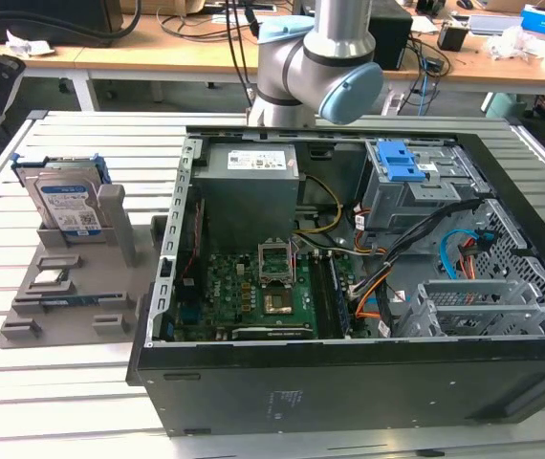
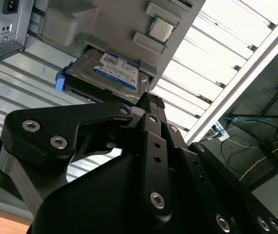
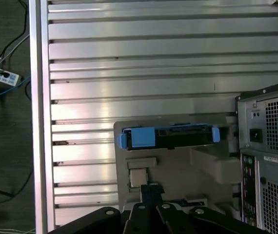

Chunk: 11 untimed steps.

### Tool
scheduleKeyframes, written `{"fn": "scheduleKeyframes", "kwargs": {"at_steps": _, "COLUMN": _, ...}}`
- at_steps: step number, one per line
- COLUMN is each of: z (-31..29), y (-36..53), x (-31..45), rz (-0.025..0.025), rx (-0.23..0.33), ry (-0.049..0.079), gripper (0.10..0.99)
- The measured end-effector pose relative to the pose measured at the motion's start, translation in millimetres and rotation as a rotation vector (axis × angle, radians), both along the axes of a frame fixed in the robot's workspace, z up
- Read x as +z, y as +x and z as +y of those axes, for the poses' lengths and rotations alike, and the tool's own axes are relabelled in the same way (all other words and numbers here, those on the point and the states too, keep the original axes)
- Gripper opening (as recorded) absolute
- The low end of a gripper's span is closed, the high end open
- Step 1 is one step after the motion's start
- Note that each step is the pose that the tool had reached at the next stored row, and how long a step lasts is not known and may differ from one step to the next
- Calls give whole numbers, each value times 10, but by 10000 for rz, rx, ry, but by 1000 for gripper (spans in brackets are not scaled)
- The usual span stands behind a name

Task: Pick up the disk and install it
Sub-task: 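Pick up the disk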

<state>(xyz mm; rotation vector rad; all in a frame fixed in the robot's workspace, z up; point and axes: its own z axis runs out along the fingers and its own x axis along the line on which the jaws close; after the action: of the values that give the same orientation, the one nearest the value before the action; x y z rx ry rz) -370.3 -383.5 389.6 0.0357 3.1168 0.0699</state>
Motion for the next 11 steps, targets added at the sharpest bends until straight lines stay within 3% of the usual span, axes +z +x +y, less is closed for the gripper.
{"fn": "scheduleKeyframes", "kwargs": {"at_steps": 11, "z": 0, "y": 0, "x": 0, "rz": 0, "rx": 1858, "ry": 0, "gripper": 106}}
